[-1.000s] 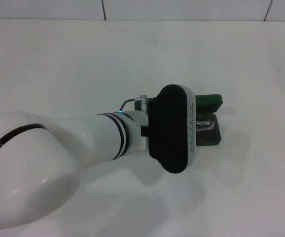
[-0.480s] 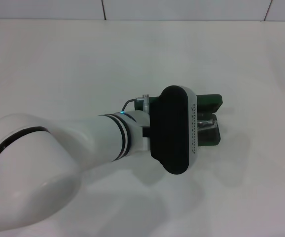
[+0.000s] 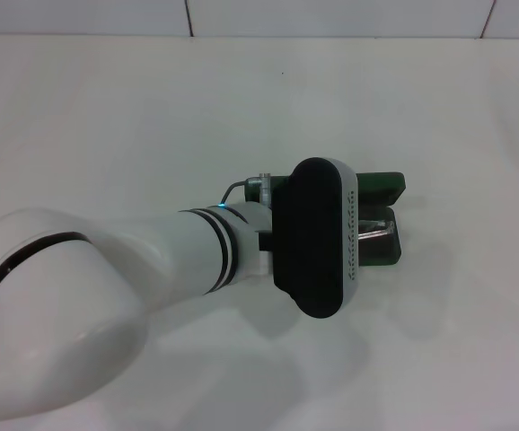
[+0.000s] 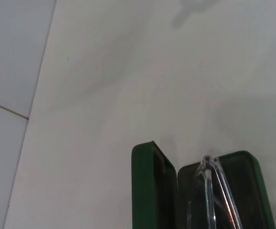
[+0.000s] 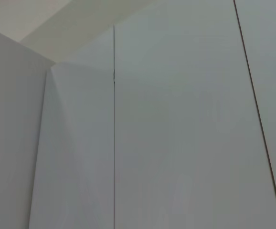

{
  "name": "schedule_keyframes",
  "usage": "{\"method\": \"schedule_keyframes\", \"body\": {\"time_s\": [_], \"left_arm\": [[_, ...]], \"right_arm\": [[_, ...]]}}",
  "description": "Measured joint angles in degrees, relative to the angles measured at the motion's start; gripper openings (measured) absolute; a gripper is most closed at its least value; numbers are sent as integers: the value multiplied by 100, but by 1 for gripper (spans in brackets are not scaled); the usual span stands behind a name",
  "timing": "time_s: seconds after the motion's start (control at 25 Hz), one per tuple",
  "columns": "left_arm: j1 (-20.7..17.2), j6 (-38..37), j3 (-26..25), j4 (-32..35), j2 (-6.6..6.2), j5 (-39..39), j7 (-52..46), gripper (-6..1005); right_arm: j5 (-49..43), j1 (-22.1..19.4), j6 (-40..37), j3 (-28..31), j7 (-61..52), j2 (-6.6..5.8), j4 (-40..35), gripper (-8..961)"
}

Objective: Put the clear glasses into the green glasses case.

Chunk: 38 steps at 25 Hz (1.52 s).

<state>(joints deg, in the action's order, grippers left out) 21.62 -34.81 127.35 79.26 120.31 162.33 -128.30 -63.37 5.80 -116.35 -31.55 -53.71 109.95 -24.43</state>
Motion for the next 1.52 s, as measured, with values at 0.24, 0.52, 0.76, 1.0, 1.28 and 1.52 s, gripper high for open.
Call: {"method": "schedule_keyframes", "body": {"time_s": [0.24,0.52,0.76,1.0,1.28,1.52], "left_arm": [[1,18,-11,-3,4,0,-15,153],[-59,19,4,98,-4,1,3,249],[-197,-7,56,351,-22,1,17,248],[-354,-178,70,637,-35,3,38,246],[-895,-412,-130,1620,-36,6,28,244],[-1059,-302,-570,2062,-18,3,-95,243]], "right_arm": [[0,-1,0,1,0,5,0,7],[0,-14,0,1,12,9,0,7],[0,-25,-2,-6,30,9,0,7],[0,-39,-27,-4,42,17,0,7],[1,-54,-45,-18,53,26,5,7],[-5,-57,-55,-27,67,27,34,7]]}}
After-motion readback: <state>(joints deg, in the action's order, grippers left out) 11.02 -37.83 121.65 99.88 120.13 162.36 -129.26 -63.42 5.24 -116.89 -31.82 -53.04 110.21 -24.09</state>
